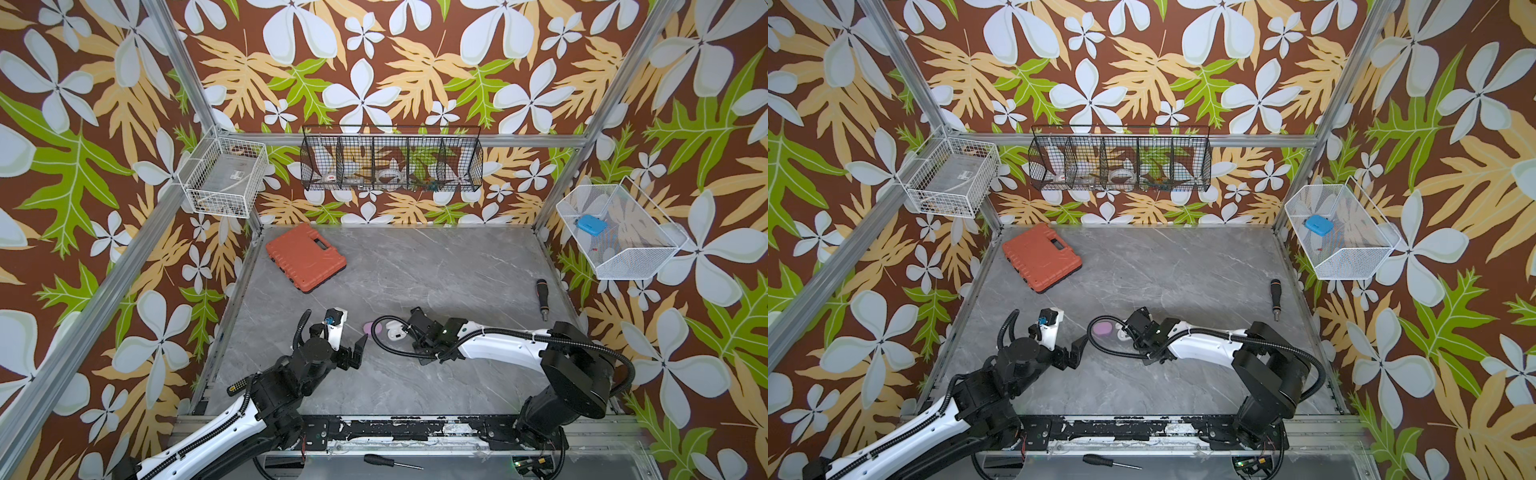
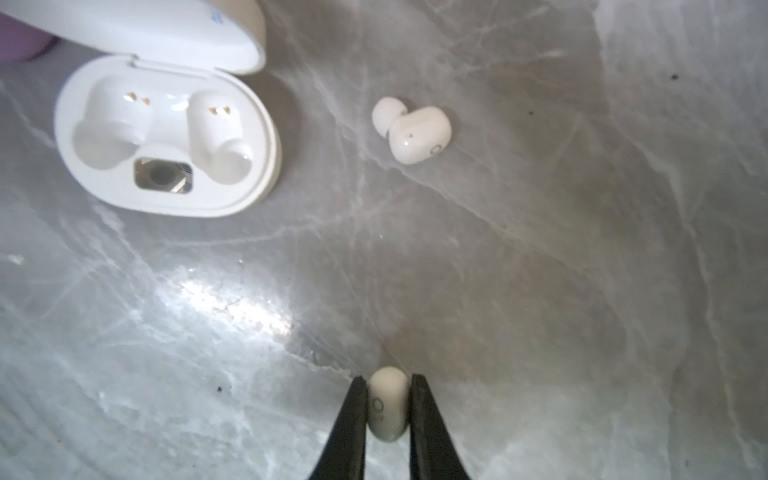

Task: Insert the wireless bluetooth earbuds into the charging case
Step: 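Move the held white earbud with the right gripper over the case's empty slot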

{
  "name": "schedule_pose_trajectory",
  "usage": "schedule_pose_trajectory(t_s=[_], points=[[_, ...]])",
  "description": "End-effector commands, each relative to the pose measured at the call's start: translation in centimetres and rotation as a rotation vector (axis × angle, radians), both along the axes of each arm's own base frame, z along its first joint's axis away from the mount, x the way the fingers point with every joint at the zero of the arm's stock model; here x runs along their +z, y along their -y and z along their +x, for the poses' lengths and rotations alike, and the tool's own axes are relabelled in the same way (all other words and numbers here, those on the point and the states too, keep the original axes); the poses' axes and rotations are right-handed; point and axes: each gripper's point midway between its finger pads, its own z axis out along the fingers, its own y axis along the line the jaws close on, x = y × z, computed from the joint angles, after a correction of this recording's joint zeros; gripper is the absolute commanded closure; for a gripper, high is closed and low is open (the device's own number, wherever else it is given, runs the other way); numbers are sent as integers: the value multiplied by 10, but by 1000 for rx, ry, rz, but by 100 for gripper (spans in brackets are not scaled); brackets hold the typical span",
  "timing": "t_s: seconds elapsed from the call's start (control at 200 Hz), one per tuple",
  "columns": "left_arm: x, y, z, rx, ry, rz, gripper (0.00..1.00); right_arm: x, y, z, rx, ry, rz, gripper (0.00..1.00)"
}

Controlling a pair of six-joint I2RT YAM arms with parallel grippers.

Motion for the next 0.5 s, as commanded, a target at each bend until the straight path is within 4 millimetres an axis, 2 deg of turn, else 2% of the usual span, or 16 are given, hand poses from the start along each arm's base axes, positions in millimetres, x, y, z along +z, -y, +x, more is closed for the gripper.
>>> schedule_pose_trajectory(t_s=[0.0,0.495], points=[[8,2,2,-2,26,-22,0,3,-12,4,25,1,45,83],[8,2,2,-4,25,-23,0,21,-55,26,82,23,163,83]])
